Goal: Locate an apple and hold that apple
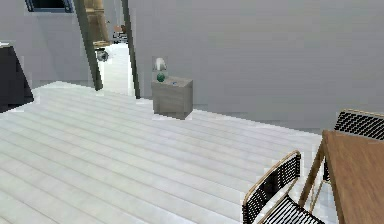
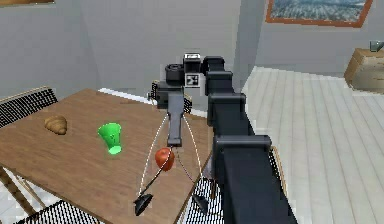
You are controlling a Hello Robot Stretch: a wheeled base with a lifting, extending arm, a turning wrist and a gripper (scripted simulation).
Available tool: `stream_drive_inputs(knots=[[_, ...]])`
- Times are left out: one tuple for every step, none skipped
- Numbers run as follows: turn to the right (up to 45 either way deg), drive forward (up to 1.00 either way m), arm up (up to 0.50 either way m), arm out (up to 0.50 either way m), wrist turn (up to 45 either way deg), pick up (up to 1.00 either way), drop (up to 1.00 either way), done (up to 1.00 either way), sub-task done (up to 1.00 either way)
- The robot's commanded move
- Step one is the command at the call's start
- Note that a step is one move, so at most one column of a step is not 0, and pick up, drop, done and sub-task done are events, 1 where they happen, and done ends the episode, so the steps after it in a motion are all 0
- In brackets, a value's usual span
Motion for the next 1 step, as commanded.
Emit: stream_drive_inputs(knots=[[0.0, 0.00, 0.00, 0.00, 45.0, 0.00, 0.00, 0.00, 0.00]])
